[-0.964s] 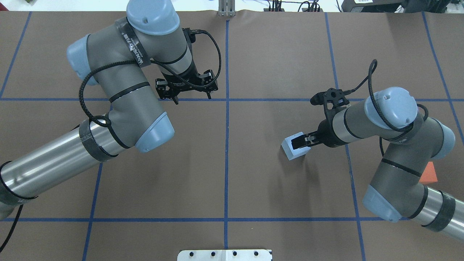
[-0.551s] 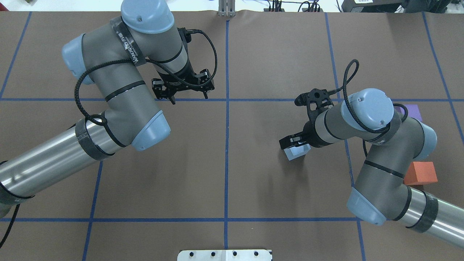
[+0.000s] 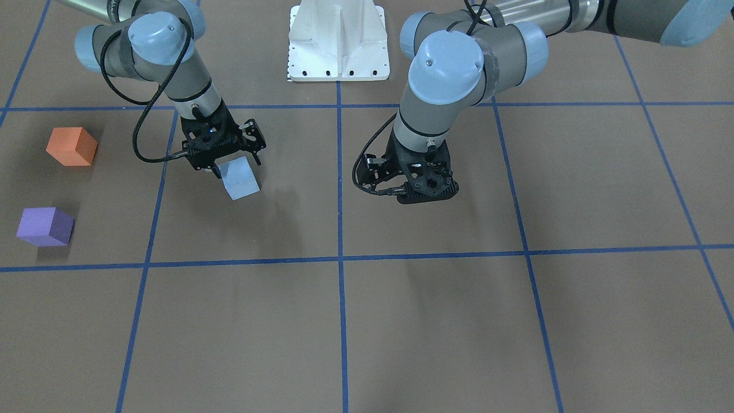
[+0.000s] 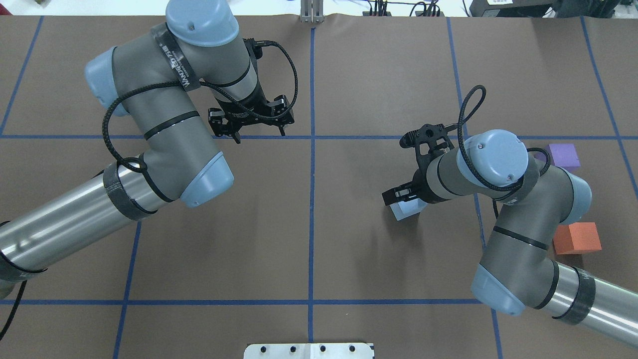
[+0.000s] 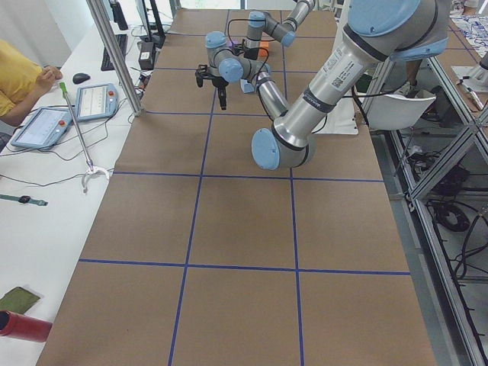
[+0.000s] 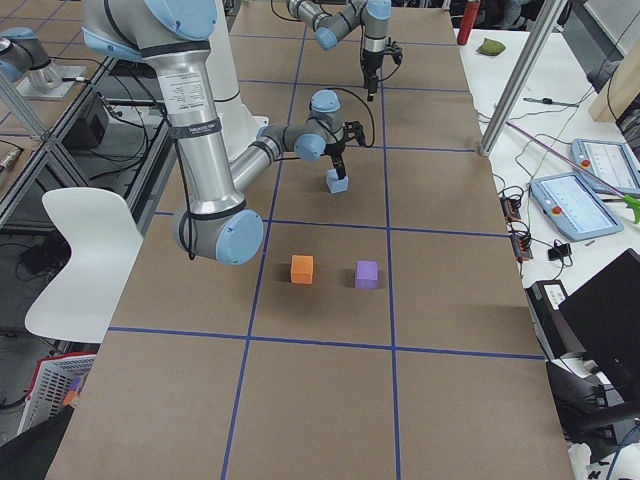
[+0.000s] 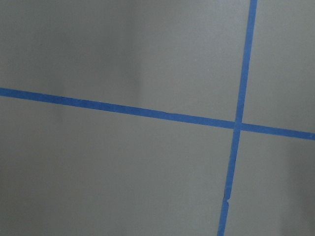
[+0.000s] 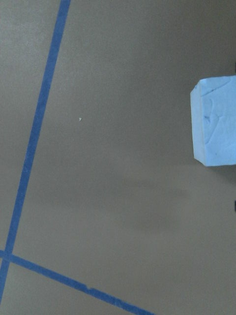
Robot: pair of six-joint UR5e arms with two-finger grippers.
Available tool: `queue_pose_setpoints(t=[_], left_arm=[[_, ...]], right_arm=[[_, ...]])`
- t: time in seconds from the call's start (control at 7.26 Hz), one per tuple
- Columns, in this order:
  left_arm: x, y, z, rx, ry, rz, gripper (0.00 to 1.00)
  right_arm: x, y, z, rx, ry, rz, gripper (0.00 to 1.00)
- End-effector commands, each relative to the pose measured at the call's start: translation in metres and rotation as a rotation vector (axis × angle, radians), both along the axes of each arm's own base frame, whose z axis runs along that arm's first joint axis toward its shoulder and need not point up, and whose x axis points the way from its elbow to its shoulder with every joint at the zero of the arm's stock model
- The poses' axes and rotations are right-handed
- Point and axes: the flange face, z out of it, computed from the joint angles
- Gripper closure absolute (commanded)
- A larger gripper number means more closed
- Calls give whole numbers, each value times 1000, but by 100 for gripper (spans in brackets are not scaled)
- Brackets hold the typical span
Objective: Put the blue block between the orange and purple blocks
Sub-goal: 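Grasp the light blue cube with the right gripper while the left arm withdraws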
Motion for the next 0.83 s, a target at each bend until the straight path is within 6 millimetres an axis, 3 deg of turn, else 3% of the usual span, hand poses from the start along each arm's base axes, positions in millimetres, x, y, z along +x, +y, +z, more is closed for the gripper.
queue_pose_setpoints(t=[0.0, 0.69], left_arm=[[1, 1, 1, -5, -1, -1, 0], [2, 2, 1, -7, -1, -1, 0]], right_arm=[[-11, 7, 7, 31, 46, -13, 10], [-32, 16, 20, 46, 84, -20, 10]])
